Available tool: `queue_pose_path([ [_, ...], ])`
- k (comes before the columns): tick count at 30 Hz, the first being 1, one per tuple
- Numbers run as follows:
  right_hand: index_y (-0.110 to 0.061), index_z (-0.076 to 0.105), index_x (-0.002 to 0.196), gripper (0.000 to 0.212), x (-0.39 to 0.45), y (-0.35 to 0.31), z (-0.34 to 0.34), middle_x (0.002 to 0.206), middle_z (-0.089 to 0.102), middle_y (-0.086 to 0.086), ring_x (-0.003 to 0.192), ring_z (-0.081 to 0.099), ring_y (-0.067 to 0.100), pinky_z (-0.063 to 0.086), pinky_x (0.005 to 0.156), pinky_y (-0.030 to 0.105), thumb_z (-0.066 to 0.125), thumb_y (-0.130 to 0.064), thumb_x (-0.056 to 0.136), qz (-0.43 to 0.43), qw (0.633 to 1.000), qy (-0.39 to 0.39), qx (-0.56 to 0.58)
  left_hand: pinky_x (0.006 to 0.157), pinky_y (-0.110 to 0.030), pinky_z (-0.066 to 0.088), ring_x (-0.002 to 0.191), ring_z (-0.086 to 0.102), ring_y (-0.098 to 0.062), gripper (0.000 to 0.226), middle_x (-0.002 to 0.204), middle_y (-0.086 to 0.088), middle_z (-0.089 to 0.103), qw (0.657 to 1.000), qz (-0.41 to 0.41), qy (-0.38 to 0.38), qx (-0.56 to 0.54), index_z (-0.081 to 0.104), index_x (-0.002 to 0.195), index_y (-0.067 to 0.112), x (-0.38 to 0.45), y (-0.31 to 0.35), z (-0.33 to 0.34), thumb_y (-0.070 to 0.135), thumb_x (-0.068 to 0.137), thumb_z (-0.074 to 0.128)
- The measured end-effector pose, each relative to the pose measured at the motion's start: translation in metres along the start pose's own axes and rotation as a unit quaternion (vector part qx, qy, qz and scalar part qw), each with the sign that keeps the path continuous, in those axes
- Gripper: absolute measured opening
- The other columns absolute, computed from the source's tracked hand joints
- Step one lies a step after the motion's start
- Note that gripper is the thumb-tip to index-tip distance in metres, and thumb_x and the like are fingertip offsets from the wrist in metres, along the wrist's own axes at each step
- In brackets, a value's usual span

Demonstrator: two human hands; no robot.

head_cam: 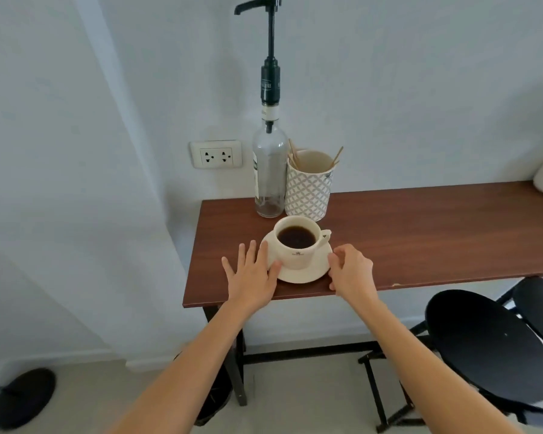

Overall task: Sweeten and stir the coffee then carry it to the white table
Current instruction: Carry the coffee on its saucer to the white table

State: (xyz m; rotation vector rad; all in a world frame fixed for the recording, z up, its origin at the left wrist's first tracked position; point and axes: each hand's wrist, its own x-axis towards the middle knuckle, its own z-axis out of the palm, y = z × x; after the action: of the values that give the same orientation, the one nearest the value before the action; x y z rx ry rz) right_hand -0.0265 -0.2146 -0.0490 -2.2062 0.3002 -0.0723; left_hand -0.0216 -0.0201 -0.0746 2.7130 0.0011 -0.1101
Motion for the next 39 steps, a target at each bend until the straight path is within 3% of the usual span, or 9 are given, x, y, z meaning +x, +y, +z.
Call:
queue_pose_path([
  [3,-0.010,0.054,0.123,0.028,0.016,-0.001,0.005,0.101,0.066,0.014,0.049,0.066,0.016,0.056,0.043,0.026,0.051,-0.024,0.099,0.023,0.998,-0.053,-0.014,0.118,-0.061,-0.007,0.155,-0.004,-0.027,0.061,0.168,-0.002,0.007,1.000,-0.005,0.001,0.003,0.007,0.159,0.025,-0.003,0.007,0.003,0.050,0.104,0.017],
  [7,-0.009,0.051,0.129,0.032,0.014,-0.003,0.004,0.087,0.071,0.018,0.042,0.064,0.017,0.053,0.039,0.025,0.054,-0.016,0.097,0.045,0.995,-0.086,0.015,0.118,-0.060,-0.006,0.155,-0.004,-0.026,0.060,0.168,-0.002,0.007,1.000,-0.012,-0.002,0.000,0.006,0.159,0.025,-0.010,0.010,0.003,0.049,0.105,0.020],
  [15,-0.015,0.042,0.131,0.033,-0.022,-0.001,-0.003,0.081,0.072,0.024,0.052,0.073,0.034,0.059,0.044,0.034,0.044,-0.011,0.099,0.091,0.981,-0.131,0.109,0.119,-0.058,-0.009,0.155,-0.005,-0.025,0.058,0.168,0.001,0.007,1.000,0.012,-0.004,-0.007,0.007,0.158,0.028,-0.033,0.007,0.003,0.047,0.105,0.022],
  [20,-0.028,0.033,0.141,0.051,-0.049,0.011,0.000,0.125,0.057,0.016,0.087,0.073,0.035,0.064,0.063,0.043,0.046,-0.001,0.100,0.132,0.925,-0.156,0.319,0.118,-0.058,-0.010,0.155,-0.006,-0.024,0.059,0.168,0.001,0.006,0.999,0.035,-0.016,-0.012,0.006,0.159,0.028,-0.049,0.001,0.003,0.047,0.105,0.023],
  [22,-0.027,0.035,0.140,0.052,-0.058,0.014,0.001,0.125,0.053,0.008,0.093,0.071,0.030,0.063,0.066,0.043,0.047,0.003,0.099,0.141,0.908,-0.145,0.367,0.118,-0.058,-0.011,0.155,-0.007,-0.024,0.059,0.168,0.001,0.005,0.999,0.046,-0.024,-0.013,0.006,0.159,0.028,-0.056,-0.001,0.003,0.047,0.105,0.024],
  [25,-0.023,0.038,0.136,0.046,-0.071,0.017,0.003,0.108,0.062,0.009,0.087,0.072,0.029,0.064,0.061,0.039,0.047,0.003,0.100,0.147,0.900,-0.139,0.386,0.117,-0.058,-0.013,0.155,-0.008,-0.023,0.059,0.168,0.001,0.005,0.998,0.057,-0.033,-0.025,0.008,0.159,0.028,-0.065,-0.005,0.003,0.045,0.106,0.025],
  [30,-0.015,0.043,0.134,0.038,-0.086,0.017,0.003,0.120,0.062,0.018,0.098,0.070,0.035,0.065,0.060,0.040,0.048,0.001,0.100,0.163,0.891,-0.161,0.391,0.117,-0.058,-0.014,0.155,-0.006,-0.023,0.059,0.168,0.001,0.008,0.997,0.052,-0.019,-0.047,0.011,0.159,0.028,-0.086,-0.013,0.003,0.044,0.105,0.029],
  [35,-0.018,0.044,0.126,0.033,-0.097,0.008,0.001,0.112,0.064,0.018,0.090,0.071,0.034,0.064,0.057,0.040,0.049,0.001,0.100,0.144,0.890,-0.211,0.378,0.118,-0.055,-0.013,0.155,-0.004,-0.021,0.061,0.168,0.002,0.009,0.992,-0.008,0.019,-0.127,0.011,0.159,0.029,-0.121,-0.019,0.002,0.046,0.104,0.032],
  [39,-0.016,0.044,0.133,0.038,-0.108,-0.003,0.004,0.116,0.064,0.019,0.085,0.074,0.032,0.065,0.058,0.040,0.049,0.000,0.100,0.118,0.885,-0.279,0.353,0.118,-0.060,-0.006,0.152,0.014,-0.022,0.063,0.161,0.004,0.027,0.976,-0.067,0.074,-0.195,0.012,0.157,0.029,-0.160,-0.024,-0.007,0.049,0.102,0.037],
])
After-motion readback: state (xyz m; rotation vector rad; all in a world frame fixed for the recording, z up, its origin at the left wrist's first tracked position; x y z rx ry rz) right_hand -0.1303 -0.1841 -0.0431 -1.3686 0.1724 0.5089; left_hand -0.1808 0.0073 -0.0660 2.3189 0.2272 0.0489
